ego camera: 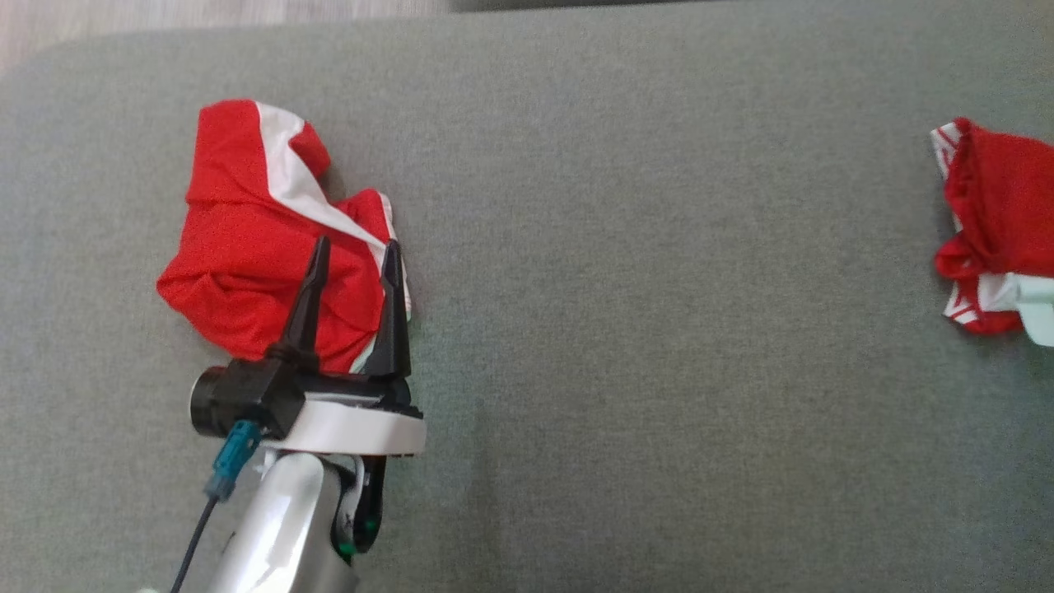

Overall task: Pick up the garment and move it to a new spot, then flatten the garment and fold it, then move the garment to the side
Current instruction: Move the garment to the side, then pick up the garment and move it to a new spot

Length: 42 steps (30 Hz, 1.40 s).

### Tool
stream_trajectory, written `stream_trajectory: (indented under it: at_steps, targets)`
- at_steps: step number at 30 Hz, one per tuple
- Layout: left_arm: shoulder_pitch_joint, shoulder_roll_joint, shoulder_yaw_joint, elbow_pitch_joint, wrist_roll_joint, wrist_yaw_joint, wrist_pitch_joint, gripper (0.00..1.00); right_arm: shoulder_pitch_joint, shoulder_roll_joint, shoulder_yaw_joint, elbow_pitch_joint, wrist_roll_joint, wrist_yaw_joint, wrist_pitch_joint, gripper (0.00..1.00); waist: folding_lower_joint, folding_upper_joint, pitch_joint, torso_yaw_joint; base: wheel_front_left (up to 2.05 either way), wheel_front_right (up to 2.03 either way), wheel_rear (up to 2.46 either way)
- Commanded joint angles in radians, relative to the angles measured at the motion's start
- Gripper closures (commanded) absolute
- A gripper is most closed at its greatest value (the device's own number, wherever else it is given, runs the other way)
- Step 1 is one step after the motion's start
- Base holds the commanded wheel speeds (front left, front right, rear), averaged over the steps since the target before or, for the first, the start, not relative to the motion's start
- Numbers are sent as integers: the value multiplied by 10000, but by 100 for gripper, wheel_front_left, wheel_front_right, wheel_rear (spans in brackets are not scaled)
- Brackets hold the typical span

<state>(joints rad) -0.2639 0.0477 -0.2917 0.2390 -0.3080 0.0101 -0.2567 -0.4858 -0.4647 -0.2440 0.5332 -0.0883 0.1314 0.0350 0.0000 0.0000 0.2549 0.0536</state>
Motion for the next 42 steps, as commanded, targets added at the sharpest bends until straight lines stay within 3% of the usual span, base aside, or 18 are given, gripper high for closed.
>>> stream_trajectory:
  at_steps: [1,13,17,23,30,42]
  targets:
    - [-142,26,349,-285,41,36,-51,0,-114,-19,222,-556,97,-7,-119,0,0,0,-292,-80,0,0,0]
    - [696,26,450,-372,-68,141,-51,0,1263,3116,1123,-3735,1582,-7,-835,0,0,0,-1601,-196,0,0,0]
    - [995,26,546,-377,-89,168,-51,0,2118,3842,1505,-4292,2122,-7,-1392,0,0,0,-1863,-208,0,0,0]
    - [1422,26,562,-305,-134,209,-51,0,3620,4111,2170,-3987,2907,-7,-2420,0,0,0,-2078,-177,0,0,0]
    - [1629,26,602,-231,-205,216,-51,0,4512,4140,2495,-3479,3300,-7,-2896,0,0,0,-2122,-162,0,0,0]
    - [1700,26,720,-293,-315,258,-51,0,4521,4143,2725,-3472,3549,-7,-2965,0,0,0,-2210,-301,0,0,0]
